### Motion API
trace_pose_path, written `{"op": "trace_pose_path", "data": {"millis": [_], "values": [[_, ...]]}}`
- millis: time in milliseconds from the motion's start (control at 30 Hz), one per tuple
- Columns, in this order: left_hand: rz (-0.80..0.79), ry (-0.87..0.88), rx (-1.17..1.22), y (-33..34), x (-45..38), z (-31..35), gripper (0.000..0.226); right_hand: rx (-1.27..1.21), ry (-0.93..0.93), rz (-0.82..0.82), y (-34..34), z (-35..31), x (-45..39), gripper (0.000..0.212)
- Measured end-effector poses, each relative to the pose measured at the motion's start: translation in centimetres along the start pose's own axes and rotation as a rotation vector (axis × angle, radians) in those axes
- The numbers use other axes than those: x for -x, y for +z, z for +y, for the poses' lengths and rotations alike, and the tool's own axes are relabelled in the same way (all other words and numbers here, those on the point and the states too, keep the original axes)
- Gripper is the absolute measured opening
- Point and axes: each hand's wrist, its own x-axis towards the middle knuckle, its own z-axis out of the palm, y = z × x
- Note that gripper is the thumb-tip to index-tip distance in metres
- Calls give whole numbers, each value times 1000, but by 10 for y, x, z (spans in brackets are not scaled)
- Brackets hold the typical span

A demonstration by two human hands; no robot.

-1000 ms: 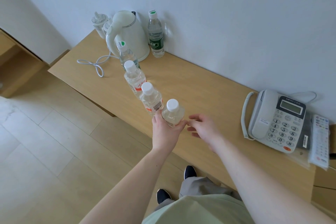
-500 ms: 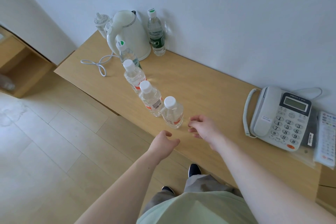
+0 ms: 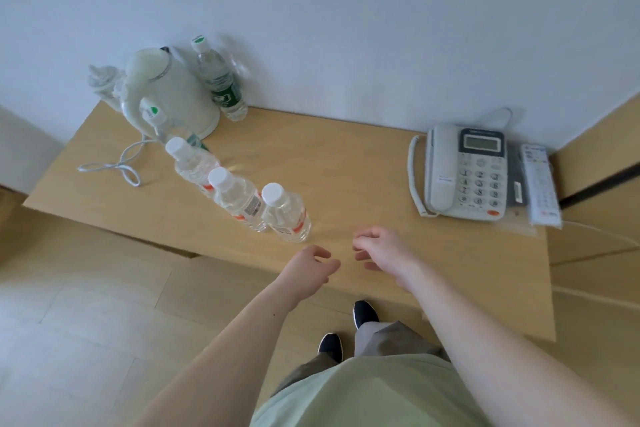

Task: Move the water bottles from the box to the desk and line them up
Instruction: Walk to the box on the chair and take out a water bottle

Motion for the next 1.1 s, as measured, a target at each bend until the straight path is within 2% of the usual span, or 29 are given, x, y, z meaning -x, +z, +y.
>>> {"op": "trace_pose_path", "data": {"millis": [300,500,600,767,867,1100], "values": [[-160,167,-264,41,14,-1,35,-240,63,226,-8,66,58,19],[-231,280,-373,75,23,11,27,-377,105,341,-19,112,93,21],[-272,325,-421,97,30,18,31,-412,101,406,-29,131,115,23],[-335,368,-511,134,49,28,33,-498,103,487,-50,162,152,12],[-356,396,-561,161,61,34,35,-534,99,532,-64,186,170,25],[-410,473,-674,253,109,49,34,-580,78,637,-116,251,226,22]]}}
